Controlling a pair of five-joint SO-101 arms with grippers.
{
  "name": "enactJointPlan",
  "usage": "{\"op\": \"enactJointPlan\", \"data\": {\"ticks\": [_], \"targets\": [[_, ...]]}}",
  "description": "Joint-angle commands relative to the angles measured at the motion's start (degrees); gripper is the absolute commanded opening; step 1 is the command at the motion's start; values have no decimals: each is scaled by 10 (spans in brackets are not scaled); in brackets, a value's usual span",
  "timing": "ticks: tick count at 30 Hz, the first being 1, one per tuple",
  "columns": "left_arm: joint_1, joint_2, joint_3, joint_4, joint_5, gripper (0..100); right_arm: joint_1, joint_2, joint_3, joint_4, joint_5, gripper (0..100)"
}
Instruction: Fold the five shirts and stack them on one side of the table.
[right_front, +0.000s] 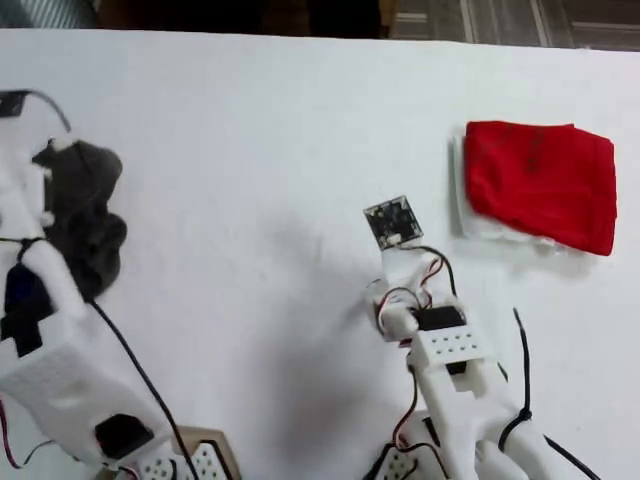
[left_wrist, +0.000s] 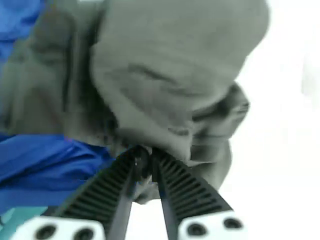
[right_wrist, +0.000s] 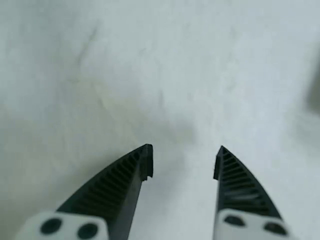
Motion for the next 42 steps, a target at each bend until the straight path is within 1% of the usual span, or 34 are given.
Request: {"op": "enactJointPlan", "data": {"ticks": [1, 5, 12, 19, 25, 28, 32, 35, 37, 39, 42], "targets": [[61, -10, -73, 58, 40, 26, -3, 3, -3, -10, -4, 198], [148, -9, -131, 118, 62, 26, -2, 3, -3, -10, -4, 198], [311, -10, -233, 182, 81, 26, -2, 3, -3, -10, -4, 198], [432, -10, -325, 185, 81, 26, -2, 3, -3, -10, -4, 198], [537, -10, -437, 184, 77, 26, -2, 3, -3, -11, -4, 198], [578, -6, -482, 184, 77, 26, -2, 3, -3, -11, -4, 198], [612, -9, -509, 184, 76, 26, -2, 3, -3, -11, -4, 198], [611, -4, -502, 185, 76, 27, -2, 3, -3, -11, -4, 198], [596, 2, -476, 185, 76, 32, -2, 3, -3, -11, -4, 198], [578, 8, -448, 185, 76, 82, -2, 4, 2, -21, -4, 198], [537, 10, -421, 184, 79, 200, -2, 3, 5, -29, -4, 198]]}}
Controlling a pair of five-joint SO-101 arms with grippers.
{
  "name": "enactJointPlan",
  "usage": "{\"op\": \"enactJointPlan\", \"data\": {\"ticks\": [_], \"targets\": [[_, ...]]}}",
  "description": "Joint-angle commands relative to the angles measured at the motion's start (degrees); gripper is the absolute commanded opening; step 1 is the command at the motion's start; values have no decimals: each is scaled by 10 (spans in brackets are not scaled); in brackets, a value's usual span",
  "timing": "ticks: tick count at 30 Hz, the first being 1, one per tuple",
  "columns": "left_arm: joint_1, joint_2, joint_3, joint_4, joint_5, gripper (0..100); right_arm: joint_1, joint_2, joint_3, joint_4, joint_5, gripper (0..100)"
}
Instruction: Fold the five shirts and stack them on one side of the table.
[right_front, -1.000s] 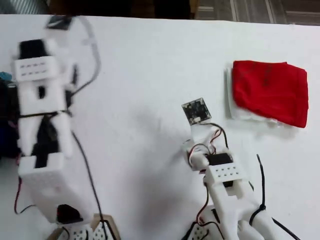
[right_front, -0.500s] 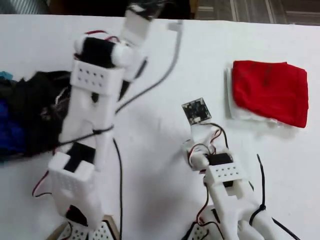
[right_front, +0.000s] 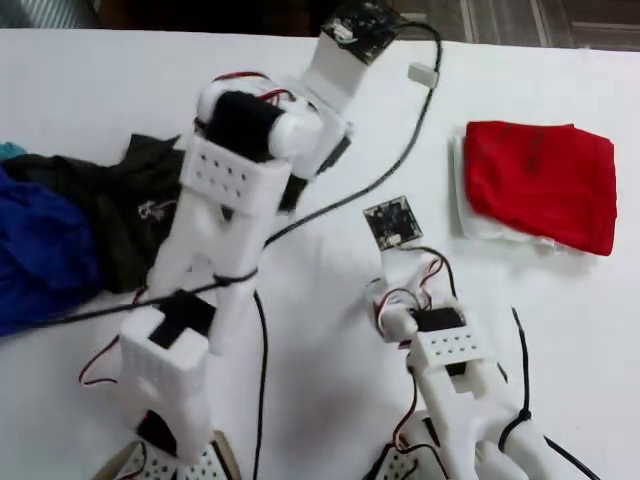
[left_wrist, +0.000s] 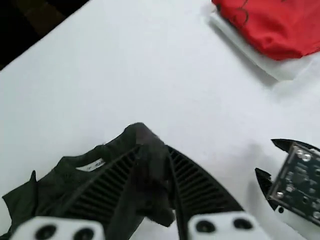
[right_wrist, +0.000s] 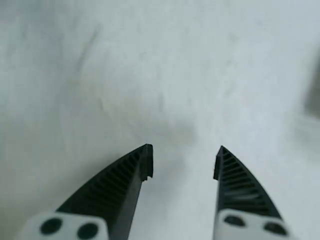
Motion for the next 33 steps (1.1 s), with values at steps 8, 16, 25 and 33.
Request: {"op": "enactJointPlan", "data": {"ticks": [8, 16, 25, 33], "targets": [[-223, -3, -13, 8, 2, 196, -1, 2, -2, -14, -4, 198], [-423, -2, 196, 2, -112, 195, -2, 2, -2, -14, -4, 198], [-590, -3, 464, -164, -178, 195, -3, 2, -2, -14, -4, 200], [-707, -3, 551, -298, -252, 195, -3, 2, -1, -14, -4, 199]]}}
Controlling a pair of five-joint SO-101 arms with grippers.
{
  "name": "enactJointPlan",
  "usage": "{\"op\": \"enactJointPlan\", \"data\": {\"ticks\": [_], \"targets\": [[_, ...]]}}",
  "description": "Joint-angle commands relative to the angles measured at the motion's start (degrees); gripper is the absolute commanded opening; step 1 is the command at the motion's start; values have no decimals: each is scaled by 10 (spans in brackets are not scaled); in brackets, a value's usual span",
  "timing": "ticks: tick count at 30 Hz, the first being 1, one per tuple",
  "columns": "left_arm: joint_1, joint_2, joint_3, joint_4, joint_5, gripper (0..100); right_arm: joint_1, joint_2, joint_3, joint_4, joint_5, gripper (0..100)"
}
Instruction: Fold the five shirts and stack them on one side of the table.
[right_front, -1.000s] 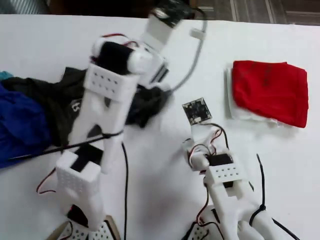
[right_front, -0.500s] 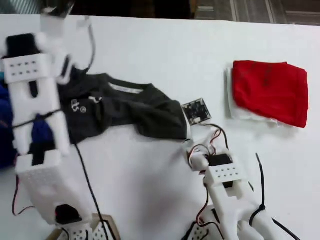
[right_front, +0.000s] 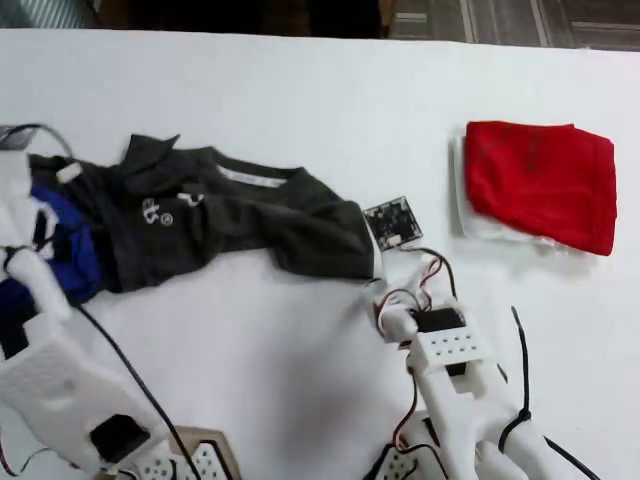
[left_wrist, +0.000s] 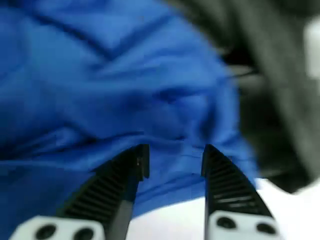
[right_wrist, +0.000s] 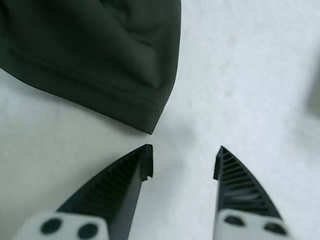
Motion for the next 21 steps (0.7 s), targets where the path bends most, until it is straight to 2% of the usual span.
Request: {"op": "enactJointPlan", "data": {"ticks": [1, 6, 11, 16, 21], "targets": [[-63, -6, 27, -70, -41, 195, -3, 2, -2, -9, -4, 199], [-151, -6, 65, -178, -87, 195, -2, 2, -2, -9, -4, 199], [-204, -11, 61, -247, -92, 195, -2, 2, -2, -10, -4, 200], [-222, -12, 28, -245, -85, 195, -2, 2, -2, -10, -4, 201], [-218, -12, -20, -185, -36, 195, -2, 2, -2, -10, -4, 202]]}}
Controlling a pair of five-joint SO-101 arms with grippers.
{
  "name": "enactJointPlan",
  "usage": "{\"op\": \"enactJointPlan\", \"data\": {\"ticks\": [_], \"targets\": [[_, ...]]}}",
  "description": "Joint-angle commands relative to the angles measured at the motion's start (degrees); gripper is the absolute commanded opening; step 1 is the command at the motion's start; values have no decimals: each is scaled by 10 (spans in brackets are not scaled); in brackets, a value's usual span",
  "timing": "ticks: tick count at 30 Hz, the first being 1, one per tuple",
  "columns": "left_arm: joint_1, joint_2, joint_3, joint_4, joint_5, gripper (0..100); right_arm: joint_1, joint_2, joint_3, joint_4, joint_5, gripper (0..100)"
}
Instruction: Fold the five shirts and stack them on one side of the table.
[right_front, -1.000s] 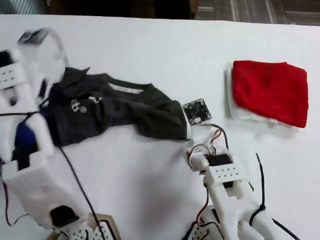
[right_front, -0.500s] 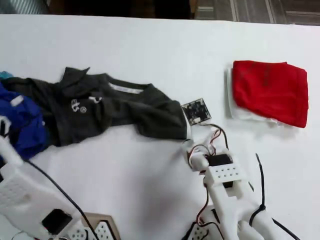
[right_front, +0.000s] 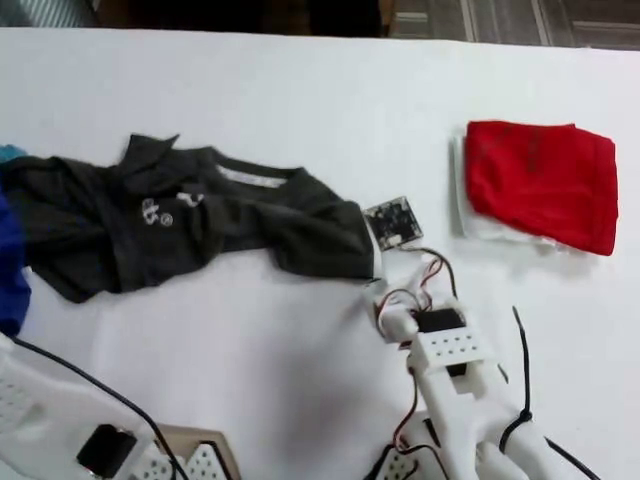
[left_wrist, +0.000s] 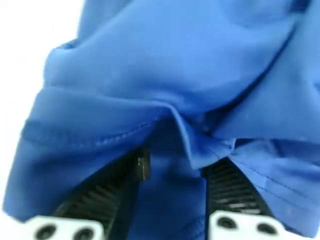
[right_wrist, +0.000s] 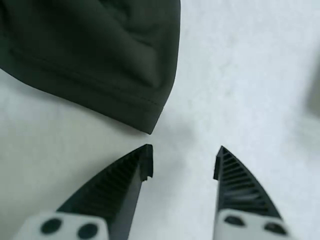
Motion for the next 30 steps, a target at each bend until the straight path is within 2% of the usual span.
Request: {"op": "enactJointPlan", "data": {"ticks": [1, 10, 14, 19, 25, 30], "targets": [[-3, -12, -58, 50, 42, 195, -3, 2, -2, -10, -4, 202], [70, -11, -268, 264, 123, 195, -2, 2, -2, -10, -4, 202], [130, -6, -348, 354, 132, 195, -2, 2, -2, -10, -4, 202], [244, -4, -350, 464, 129, 195, -2, 2, -2, -10, -4, 202], [350, -6, -271, 469, 124, 195, -2, 2, -2, -10, -4, 202], [418, -7, -167, 469, 87, 195, -2, 2, -2, -11, -4, 202]]}}
